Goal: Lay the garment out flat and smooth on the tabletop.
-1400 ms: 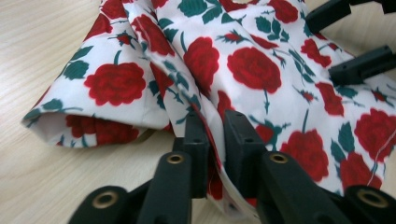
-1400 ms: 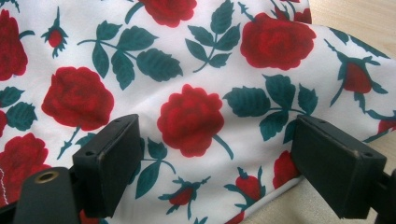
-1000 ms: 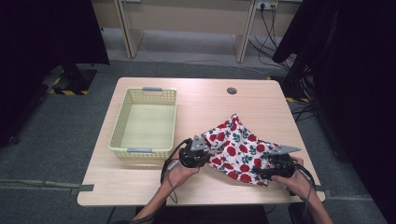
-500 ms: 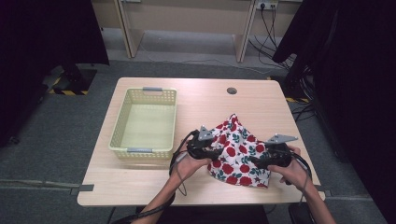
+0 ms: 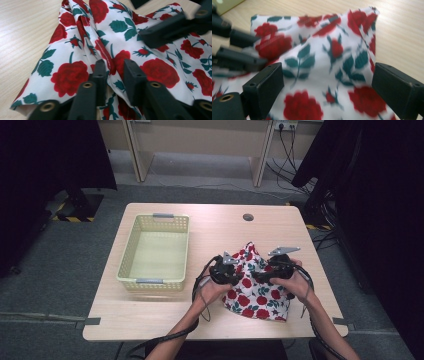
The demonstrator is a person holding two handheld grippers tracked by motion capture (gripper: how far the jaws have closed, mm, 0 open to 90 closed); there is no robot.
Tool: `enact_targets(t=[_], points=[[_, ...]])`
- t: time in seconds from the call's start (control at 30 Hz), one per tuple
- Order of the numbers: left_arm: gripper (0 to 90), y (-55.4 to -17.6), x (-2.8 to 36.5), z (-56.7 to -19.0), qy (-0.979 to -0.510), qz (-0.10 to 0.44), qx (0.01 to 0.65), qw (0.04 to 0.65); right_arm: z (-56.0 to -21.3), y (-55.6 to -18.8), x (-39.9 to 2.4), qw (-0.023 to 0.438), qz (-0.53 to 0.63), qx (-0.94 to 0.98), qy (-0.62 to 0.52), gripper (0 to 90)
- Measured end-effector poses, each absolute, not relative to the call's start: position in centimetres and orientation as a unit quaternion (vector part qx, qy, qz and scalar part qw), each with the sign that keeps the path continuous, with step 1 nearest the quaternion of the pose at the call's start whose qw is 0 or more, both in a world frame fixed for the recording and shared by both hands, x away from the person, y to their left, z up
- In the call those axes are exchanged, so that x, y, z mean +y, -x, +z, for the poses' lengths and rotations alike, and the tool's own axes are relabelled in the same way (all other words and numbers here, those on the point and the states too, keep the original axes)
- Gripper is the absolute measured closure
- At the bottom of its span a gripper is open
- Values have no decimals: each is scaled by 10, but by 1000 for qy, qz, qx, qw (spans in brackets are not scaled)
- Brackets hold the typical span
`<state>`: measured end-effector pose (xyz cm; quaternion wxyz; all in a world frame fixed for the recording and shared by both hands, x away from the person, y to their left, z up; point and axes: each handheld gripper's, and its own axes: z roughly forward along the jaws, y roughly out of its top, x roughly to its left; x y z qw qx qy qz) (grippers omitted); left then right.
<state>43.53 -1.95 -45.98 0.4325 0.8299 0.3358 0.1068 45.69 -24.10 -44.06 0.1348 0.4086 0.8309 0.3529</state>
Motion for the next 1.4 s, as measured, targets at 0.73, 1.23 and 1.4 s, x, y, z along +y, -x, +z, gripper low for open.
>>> enact_targets(t=[0.73,1.23,1.4], points=[[856,-407,48,-447,-807,168,358,438,-463,-463,-290,147,310,853,-393,650],[790,-386,51,-452,-810,152,358,439,-450,-438,-320,198,298,831,-426,361],[604,-388,51,-451,-798,147,372,451,-447,-423,-297,161,333,838,-401,287]])
